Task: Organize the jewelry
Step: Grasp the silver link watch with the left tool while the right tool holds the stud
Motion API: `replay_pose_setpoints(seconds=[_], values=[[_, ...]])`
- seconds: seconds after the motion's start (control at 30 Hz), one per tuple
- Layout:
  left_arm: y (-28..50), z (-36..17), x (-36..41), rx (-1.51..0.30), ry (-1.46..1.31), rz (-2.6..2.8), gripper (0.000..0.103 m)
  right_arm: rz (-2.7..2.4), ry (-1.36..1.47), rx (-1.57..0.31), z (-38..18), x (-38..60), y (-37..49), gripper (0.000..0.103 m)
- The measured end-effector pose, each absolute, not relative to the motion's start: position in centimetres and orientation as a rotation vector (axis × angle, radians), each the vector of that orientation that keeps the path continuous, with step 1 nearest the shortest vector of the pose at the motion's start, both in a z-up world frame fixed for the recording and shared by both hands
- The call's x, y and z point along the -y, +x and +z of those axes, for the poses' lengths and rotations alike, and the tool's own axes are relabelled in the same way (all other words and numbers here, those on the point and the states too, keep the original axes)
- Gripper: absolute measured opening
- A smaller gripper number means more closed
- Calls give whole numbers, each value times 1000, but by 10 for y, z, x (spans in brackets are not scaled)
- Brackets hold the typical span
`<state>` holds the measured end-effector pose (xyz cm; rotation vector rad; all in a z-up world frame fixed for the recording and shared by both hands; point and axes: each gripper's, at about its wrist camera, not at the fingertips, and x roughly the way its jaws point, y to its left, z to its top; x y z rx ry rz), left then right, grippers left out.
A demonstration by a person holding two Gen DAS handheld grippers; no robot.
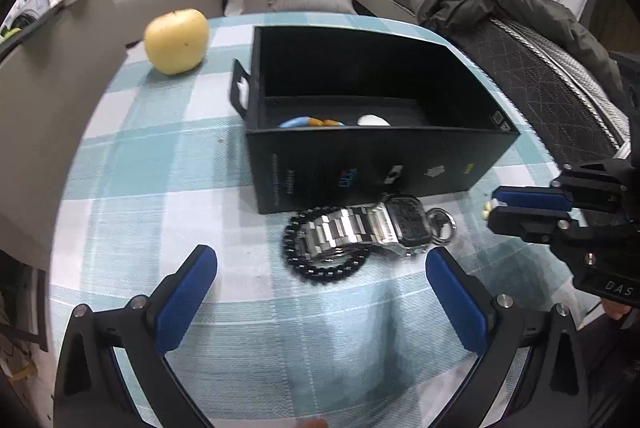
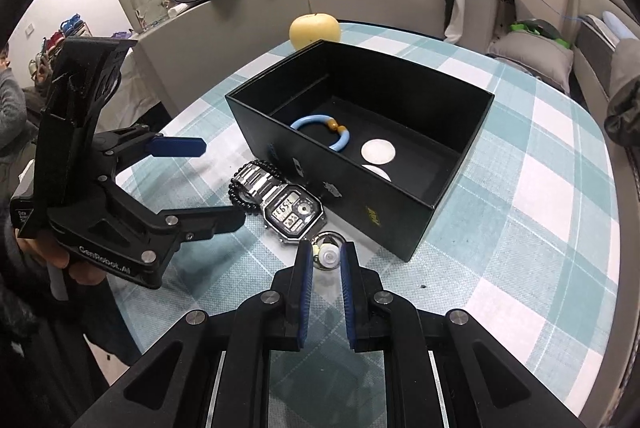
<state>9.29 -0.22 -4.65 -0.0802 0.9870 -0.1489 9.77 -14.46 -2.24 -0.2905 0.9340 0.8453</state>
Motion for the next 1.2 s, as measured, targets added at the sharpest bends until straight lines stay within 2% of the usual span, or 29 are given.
replay_pose_setpoints(seconds=[0.3, 0.43, 0.57, 0.83, 0.97, 1.2], values=[[82, -30, 28, -903, -30, -269, 100, 841, -262, -922, -16, 150, 99, 13], [85, -34, 40, -925, 10, -245, 100, 824, -251, -924, -16, 156, 101, 13], [93, -45, 44, -970, 12, -220, 90, 811, -242, -931, -17, 161, 103, 13], [101, -52, 54, -986, 90, -147, 89, 811, -230, -925, -15, 168, 103, 13], [103, -55, 52, -996, 119, -103, 79, 812, -232, -926, -16, 167, 103, 13], [103, -59, 50, -991, 143, -116, 79, 818, -236, -924, -14, 164, 102, 13]])
